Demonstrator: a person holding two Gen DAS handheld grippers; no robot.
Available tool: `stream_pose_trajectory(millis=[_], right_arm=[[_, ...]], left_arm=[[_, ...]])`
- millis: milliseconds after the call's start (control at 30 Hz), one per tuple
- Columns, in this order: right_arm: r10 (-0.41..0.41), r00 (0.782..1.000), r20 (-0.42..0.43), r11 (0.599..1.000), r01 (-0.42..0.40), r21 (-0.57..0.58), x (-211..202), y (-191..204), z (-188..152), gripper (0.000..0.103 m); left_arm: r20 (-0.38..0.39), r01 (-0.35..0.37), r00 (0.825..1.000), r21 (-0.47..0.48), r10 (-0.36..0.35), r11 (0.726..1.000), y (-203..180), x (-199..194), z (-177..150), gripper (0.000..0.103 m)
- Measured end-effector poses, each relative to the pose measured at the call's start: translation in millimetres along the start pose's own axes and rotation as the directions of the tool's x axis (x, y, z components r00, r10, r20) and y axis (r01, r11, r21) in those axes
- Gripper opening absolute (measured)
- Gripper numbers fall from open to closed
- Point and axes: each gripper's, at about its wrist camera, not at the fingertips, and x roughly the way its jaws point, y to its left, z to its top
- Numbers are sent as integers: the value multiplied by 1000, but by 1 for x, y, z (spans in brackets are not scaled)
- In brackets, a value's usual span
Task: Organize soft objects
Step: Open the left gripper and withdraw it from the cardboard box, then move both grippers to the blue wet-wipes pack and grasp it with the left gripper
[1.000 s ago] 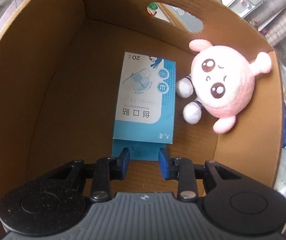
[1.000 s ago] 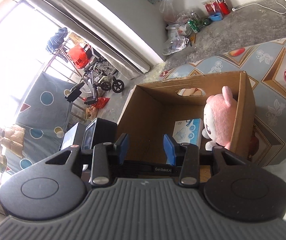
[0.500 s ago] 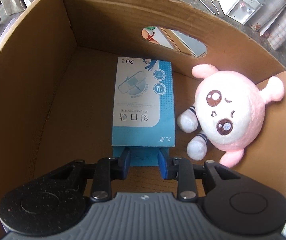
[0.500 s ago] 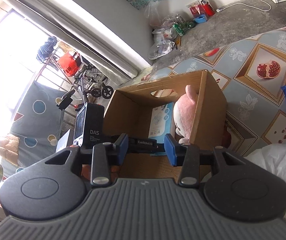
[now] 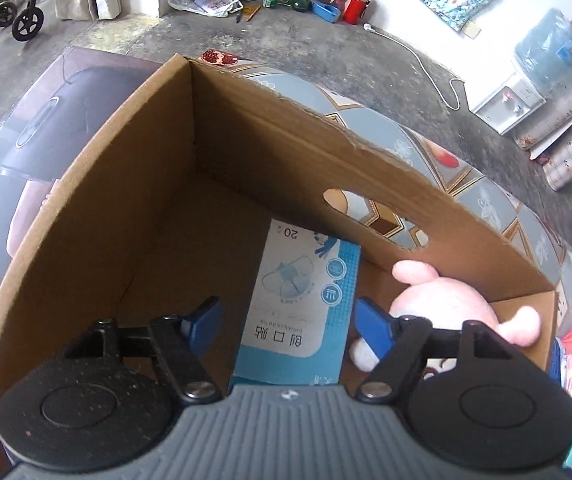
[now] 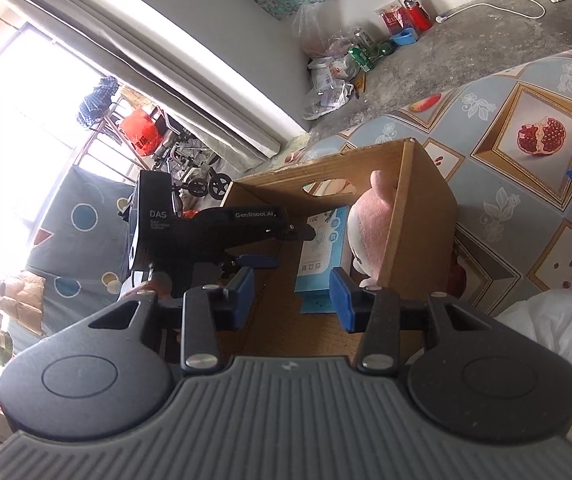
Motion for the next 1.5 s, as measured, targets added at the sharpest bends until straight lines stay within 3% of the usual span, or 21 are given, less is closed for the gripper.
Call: stream_pose_trajectory(millis=[333,567,833,1067,1200,1300,1433,1500], right_arm=[[-29,1000,4,999,29,28,-5,-25,2,43],[-61,998,18,998,61,19,-10,-29,-3,44],[-84,994,70,996,86,-23,-36,-23,-13,48],[-149,974,173,988,153,-12,-96,-43,-12,51],[-224,951,214,974,223,28,-131,-70,-6,53],[-264,941,210,964,255,69,-148,-96,0,53],[-283,944,168,955,261,142,-152,-136,10,53],[-282,950,134,952,259,165,-147,-152,17,53]], left_arm=[[-15,72,997,33,-72,997,-16,20,-1,72],[6,58,998,-9,-58,998,-15,7,-7,74],[141,47,989,-6,-45,999,-17,-56,-35,80],[270,61,958,130,-94,990,-56,-117,-73,83],[256,81,954,284,-157,955,-108,-125,-97,85],[206,105,958,400,-201,911,-157,-113,-120,85],[128,134,965,508,-229,851,-213,-83,-142,83],[92,136,971,548,-222,825,-236,-62,-152,77]])
